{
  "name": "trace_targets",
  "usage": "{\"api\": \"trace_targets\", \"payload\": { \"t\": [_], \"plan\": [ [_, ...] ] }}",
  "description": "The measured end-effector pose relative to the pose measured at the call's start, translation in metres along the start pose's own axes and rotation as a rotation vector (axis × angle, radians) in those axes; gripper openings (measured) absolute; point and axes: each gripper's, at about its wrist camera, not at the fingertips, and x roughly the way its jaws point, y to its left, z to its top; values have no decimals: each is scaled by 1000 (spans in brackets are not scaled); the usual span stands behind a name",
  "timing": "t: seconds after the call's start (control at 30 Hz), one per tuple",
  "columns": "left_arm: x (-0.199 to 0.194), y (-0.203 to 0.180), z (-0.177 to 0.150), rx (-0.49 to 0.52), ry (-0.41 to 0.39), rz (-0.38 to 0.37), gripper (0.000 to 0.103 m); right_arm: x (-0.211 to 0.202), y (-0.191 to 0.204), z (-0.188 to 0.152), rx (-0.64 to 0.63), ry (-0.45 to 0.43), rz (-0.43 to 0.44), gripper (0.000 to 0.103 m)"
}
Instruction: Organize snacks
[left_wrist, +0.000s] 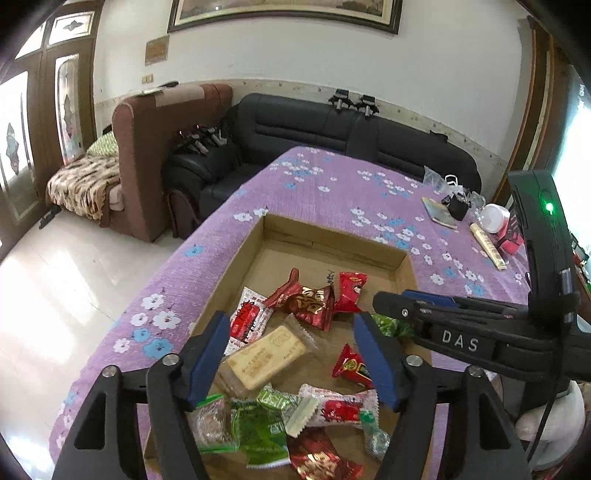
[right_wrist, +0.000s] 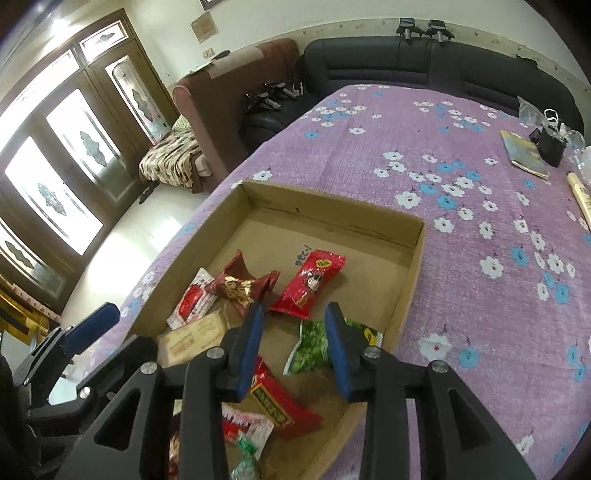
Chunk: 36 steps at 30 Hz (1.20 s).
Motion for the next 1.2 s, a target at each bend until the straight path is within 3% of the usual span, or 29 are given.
{"api": "trace_targets", "payload": {
  "t": [0.3, 0.6, 0.9, 1.2],
  "plan": [
    [-41, -17, -12, 17, -76, 46, 83, -52, 6, -37, -49, -81, 7, 42],
    [-66, -44, -35, 11, -122, 73, 95, -96, 0, -92, -128, -174, -84, 50],
    [-70, -80, -53, 54, -103, 67, 97, -121, -30, -130, -66, -236, -111, 57],
    [-67, -114, -63, 128, -76, 39, 97, -123, -50, -148, -6, -231, -90, 58]
  ]
}}
